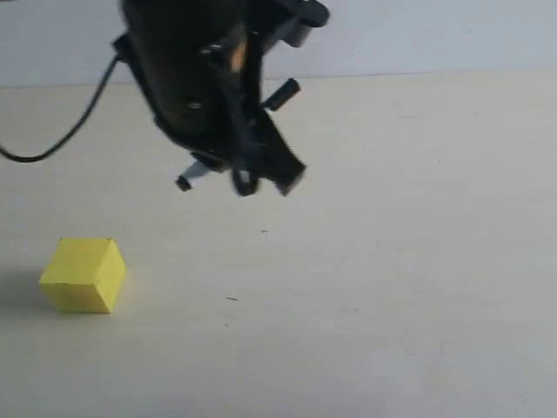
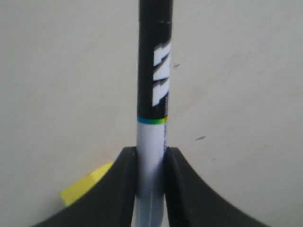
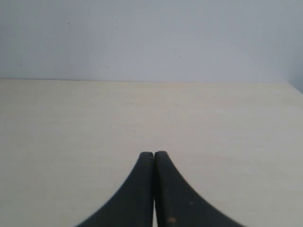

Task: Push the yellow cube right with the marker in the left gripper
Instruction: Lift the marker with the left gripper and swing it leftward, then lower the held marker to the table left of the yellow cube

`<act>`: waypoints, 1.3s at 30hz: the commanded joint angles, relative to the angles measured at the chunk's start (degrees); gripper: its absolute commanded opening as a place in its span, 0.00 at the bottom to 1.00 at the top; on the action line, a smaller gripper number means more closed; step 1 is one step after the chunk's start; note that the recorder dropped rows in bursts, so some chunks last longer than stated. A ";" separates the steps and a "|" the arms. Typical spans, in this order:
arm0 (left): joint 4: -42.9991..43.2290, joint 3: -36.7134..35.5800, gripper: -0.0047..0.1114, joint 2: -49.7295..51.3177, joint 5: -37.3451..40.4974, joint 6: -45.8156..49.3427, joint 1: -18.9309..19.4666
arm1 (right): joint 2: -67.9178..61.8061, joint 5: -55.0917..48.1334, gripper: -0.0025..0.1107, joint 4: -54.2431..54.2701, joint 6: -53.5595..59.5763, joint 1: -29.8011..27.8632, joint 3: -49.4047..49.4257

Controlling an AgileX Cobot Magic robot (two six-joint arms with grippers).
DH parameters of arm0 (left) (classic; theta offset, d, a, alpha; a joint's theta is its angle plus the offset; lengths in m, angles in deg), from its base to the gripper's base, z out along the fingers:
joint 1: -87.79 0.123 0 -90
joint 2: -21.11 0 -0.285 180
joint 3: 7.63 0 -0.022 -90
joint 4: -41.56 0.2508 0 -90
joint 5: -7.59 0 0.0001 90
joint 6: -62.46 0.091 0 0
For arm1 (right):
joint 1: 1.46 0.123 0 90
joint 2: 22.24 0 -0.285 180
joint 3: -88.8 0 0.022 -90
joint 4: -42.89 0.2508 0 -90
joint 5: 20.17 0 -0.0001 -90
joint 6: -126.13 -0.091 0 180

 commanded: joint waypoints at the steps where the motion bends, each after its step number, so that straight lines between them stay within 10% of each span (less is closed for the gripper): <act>1: 5.86 -12.57 0.04 -16.07 0.67 1.88 1.32 | 0.38 0.74 0.02 -0.04 -0.12 0.22 0.29; 18: 30.93 -52.34 0.04 -63.14 -0.15 14.40 14.59 | 0.38 0.74 0.02 -0.04 -0.12 0.22 0.29; 24: 31.28 -53.40 0.04 -57.26 -8.71 24.97 18.54 | 0.38 0.74 0.02 -0.04 -0.12 0.22 0.29; 32: 18.35 -43.10 0.04 -38.41 -15.81 35.54 36.43 | 0.38 0.74 0.02 -0.04 -0.12 0.22 0.29; 39: 9.71 -40.16 0.04 -27.57 -15.55 51.31 44.08 | 0.38 0.74 0.02 -0.04 -0.12 0.22 0.29</act>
